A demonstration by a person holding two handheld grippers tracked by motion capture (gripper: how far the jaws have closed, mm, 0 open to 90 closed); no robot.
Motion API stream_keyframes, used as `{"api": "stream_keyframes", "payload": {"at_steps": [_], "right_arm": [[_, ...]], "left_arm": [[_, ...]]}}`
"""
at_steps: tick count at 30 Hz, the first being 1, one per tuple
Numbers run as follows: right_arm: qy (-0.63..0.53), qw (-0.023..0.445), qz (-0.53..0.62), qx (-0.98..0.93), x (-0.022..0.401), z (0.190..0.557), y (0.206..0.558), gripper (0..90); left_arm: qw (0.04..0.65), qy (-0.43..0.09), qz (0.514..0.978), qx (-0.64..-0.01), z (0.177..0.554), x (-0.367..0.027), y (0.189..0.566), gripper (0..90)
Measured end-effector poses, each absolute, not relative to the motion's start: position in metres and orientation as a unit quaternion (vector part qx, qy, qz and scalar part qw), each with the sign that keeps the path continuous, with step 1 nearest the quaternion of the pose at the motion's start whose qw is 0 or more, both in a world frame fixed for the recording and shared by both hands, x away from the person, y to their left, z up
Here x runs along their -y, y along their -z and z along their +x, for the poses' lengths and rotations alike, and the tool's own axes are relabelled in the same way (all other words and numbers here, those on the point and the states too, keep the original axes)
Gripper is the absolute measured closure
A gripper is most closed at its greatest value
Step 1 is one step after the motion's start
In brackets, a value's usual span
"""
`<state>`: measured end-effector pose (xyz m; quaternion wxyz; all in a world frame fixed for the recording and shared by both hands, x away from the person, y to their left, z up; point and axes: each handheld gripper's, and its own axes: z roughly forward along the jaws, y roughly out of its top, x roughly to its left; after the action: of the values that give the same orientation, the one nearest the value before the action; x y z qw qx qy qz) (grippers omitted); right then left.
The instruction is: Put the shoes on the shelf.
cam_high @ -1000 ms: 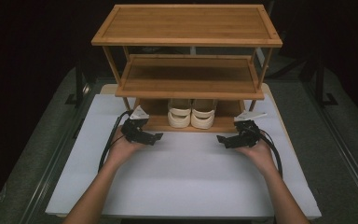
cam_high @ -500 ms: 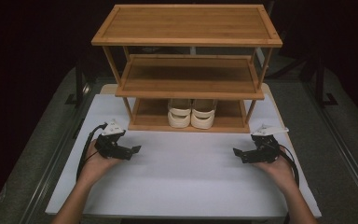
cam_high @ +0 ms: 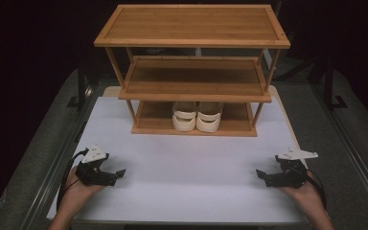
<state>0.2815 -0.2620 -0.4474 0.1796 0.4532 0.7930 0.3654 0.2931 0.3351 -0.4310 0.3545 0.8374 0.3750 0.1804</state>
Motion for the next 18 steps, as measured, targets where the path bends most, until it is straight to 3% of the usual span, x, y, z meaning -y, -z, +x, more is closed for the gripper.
{"api": "stream_keyframes", "payload": {"at_steps": [18], "right_arm": [[-0.330,0.184,0.471,-0.797,0.271,0.264,0.458,5.8]], "left_arm": [[0.341,-0.169,0.839,-0.388,0.278,-0.347,0.450,6.7]]}}
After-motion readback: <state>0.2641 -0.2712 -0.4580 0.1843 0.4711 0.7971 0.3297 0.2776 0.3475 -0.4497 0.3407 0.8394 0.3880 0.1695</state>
